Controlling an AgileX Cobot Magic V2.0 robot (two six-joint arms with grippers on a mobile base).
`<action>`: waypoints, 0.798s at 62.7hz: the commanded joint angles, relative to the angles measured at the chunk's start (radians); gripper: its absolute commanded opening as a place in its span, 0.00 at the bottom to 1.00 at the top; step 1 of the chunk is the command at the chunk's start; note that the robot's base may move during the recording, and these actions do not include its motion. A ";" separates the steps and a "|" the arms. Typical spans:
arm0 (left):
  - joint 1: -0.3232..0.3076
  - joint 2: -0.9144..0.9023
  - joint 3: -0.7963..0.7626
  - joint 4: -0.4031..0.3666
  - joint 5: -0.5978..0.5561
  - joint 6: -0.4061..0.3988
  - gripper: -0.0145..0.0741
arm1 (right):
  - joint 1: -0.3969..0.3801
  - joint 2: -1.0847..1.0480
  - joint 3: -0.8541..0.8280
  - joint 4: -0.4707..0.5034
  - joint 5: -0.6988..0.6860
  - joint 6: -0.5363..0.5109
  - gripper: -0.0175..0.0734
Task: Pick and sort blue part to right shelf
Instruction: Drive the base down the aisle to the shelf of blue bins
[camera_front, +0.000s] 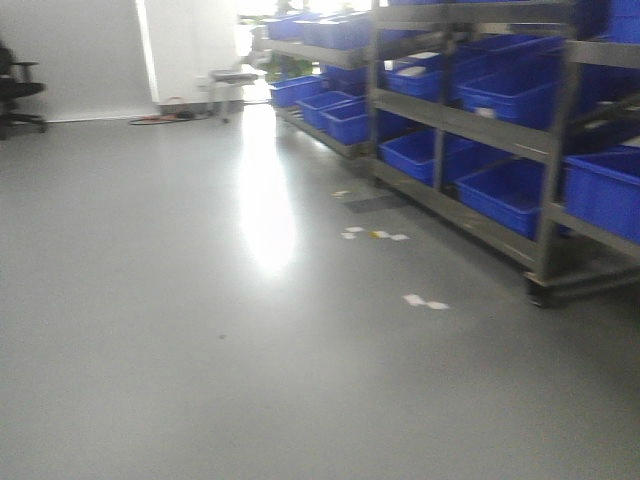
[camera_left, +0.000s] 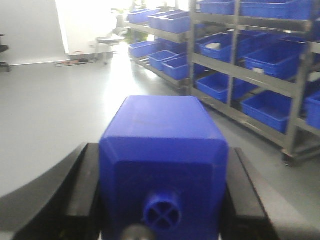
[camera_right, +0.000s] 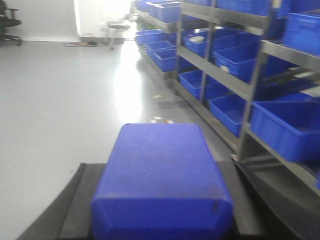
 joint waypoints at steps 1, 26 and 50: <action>0.000 0.009 -0.028 -0.001 -0.090 -0.009 0.54 | -0.006 0.006 -0.028 -0.009 -0.093 0.000 0.61; 0.000 0.009 -0.028 -0.001 -0.090 -0.009 0.54 | -0.006 0.006 -0.028 -0.009 -0.093 0.000 0.61; 0.000 0.009 -0.028 -0.001 -0.090 -0.009 0.54 | -0.006 0.006 -0.028 -0.009 -0.093 0.000 0.61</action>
